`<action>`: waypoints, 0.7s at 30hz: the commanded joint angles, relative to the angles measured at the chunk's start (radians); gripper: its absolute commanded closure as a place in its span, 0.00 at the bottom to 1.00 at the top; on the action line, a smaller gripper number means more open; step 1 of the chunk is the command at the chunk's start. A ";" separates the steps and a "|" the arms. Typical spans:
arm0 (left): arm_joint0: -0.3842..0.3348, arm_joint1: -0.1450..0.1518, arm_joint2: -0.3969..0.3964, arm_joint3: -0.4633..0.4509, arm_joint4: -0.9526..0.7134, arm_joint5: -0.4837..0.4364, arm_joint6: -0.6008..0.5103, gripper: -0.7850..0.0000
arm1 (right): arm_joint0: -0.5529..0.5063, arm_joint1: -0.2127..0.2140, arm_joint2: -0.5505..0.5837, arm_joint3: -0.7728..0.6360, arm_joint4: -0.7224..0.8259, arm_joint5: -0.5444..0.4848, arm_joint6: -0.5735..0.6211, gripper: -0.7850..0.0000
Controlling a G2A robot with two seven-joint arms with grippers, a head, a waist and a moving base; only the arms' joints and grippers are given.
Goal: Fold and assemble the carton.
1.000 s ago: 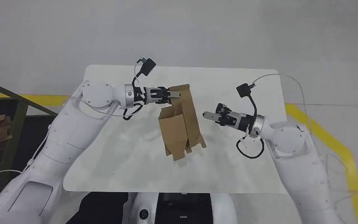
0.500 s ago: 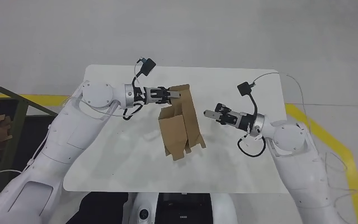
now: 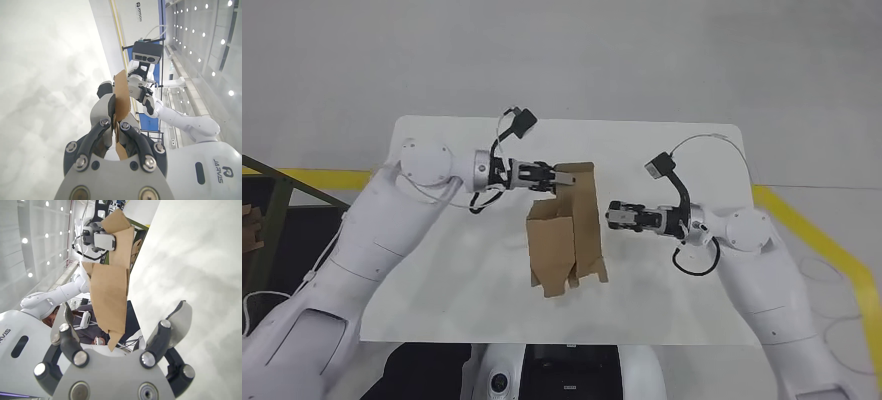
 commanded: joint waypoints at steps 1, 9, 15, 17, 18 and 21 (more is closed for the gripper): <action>-0.024 -0.011 0.019 0.037 -0.029 -0.033 -0.030 1.00 | 0.009 0.000 -0.004 0.013 0.024 -0.010 0.020 0.00; -0.093 -0.053 0.084 0.149 -0.100 -0.115 -0.081 1.00 | 0.031 -0.003 -0.031 0.043 0.127 -0.040 0.072 0.00; -0.121 -0.077 0.111 0.200 -0.125 -0.152 -0.090 1.00 | 0.044 -0.005 -0.054 0.053 0.133 -0.038 0.068 0.25; -0.127 -0.083 0.116 0.211 -0.136 -0.160 -0.101 1.00 | 0.048 -0.005 -0.058 0.058 0.131 -0.034 0.060 0.26; -0.130 -0.086 0.119 0.215 -0.138 -0.164 -0.104 1.00 | 0.050 -0.005 -0.060 0.059 0.129 -0.033 0.057 0.29; -0.135 -0.093 0.125 0.227 -0.147 -0.172 -0.111 1.00 | 0.053 -0.005 -0.066 0.061 0.128 -0.033 0.052 0.54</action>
